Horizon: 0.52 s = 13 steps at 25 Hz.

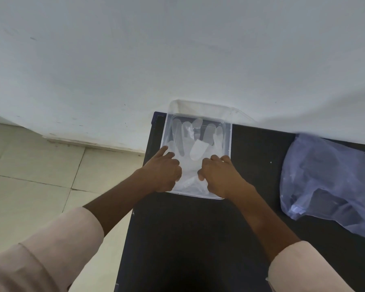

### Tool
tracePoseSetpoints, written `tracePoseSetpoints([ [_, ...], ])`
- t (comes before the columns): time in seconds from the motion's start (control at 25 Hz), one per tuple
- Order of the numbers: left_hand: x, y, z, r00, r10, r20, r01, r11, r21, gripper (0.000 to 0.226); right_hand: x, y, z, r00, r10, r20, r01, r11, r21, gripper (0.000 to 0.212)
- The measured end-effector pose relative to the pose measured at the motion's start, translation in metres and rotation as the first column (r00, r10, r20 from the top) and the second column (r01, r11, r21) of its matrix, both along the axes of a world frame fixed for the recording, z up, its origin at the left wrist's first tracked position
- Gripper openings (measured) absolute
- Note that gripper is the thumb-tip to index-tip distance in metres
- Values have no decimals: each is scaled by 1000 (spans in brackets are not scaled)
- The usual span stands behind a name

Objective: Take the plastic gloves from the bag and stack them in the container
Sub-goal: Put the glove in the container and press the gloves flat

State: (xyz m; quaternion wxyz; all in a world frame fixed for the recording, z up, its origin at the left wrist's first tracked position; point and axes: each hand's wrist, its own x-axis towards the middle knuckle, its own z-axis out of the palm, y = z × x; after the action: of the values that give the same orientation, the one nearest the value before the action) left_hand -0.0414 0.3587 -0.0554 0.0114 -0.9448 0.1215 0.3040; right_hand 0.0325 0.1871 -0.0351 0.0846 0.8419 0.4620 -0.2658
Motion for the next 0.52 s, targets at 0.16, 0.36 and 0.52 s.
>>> tracePoseSetpoints([
  [0.16,5,-2,1,997,34,65,-32,999,-33,27,3,0,2,1000,-15,15,14,997,80,32],
  [0.36,10,-12,1,998,46,33,-43,995,-85,52,0,6,3,971,-170,-168,199,964,175,34],
  [0.52,7,-11,-5,997,-79,-18,79,997,17,48,-3,4,-2,980,-65,-185,64,998,-15,44],
])
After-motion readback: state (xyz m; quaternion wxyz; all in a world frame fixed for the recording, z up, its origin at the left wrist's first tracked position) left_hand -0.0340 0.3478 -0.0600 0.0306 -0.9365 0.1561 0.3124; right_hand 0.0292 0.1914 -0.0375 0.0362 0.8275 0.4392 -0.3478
